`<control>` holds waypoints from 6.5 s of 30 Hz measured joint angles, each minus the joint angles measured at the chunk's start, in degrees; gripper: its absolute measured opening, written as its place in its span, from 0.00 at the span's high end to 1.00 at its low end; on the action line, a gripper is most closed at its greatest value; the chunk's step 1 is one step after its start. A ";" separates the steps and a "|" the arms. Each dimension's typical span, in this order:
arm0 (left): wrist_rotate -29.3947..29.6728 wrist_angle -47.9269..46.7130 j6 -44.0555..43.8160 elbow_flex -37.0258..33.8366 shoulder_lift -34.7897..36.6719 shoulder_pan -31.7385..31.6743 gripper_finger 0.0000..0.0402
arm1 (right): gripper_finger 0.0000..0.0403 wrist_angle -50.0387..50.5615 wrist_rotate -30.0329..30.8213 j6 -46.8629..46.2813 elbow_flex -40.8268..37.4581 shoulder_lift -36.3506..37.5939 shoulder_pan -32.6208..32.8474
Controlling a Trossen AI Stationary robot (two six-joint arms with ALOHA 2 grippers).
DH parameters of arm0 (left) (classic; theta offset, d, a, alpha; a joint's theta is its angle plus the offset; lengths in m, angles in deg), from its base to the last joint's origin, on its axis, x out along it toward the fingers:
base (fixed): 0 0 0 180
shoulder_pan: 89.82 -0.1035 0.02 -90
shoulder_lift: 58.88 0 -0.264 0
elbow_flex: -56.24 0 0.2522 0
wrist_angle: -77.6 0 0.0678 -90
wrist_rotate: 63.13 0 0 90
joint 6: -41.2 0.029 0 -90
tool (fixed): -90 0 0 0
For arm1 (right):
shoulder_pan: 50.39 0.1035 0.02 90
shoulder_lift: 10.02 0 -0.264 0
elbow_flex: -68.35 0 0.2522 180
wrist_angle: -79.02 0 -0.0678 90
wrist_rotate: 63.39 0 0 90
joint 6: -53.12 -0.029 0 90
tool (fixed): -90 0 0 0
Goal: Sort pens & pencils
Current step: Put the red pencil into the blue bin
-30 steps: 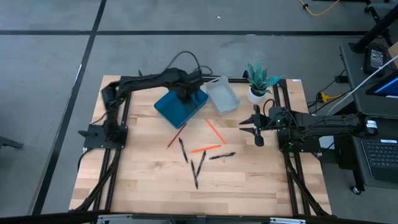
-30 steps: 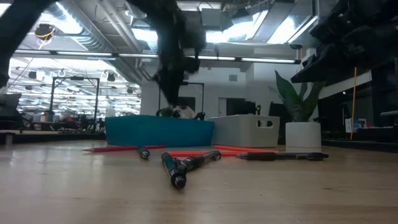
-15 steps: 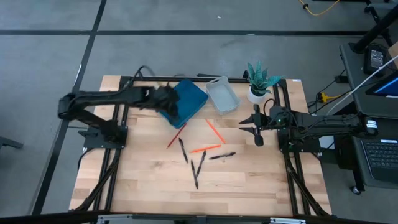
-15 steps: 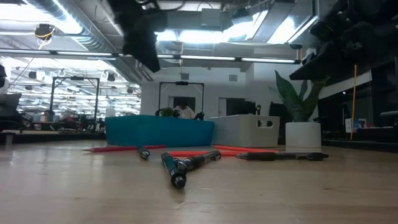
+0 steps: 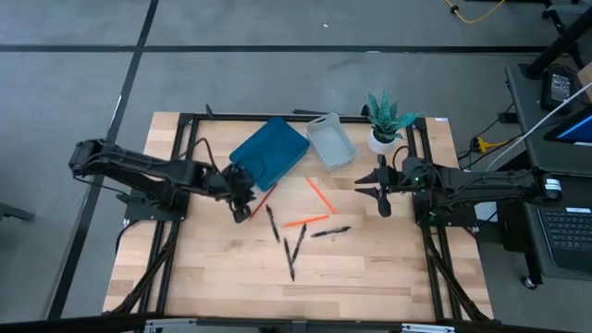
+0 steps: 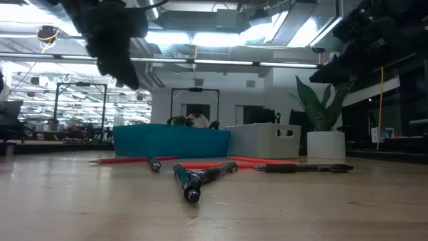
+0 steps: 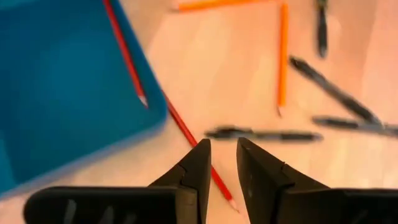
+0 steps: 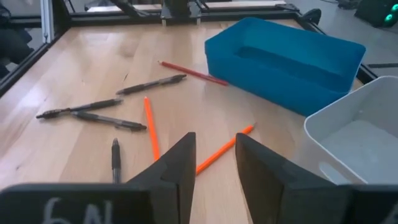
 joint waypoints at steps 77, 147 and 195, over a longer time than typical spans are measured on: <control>-5.16 -0.75 -18.39 4.53 -28.63 -2.47 0.82 | 0.71 0.47 0.00 3.20 -0.07 -0.07 0.00; -7.09 -0.40 -12.84 4.38 -30.24 -2.40 0.95 | 0.71 1.79 -0.01 2.94 -0.07 -0.07 -0.02; 3.19 -14.64 3.21 20.86 -25.30 -2.18 0.95 | 0.71 1.77 -0.01 3.08 -0.85 -0.06 -0.02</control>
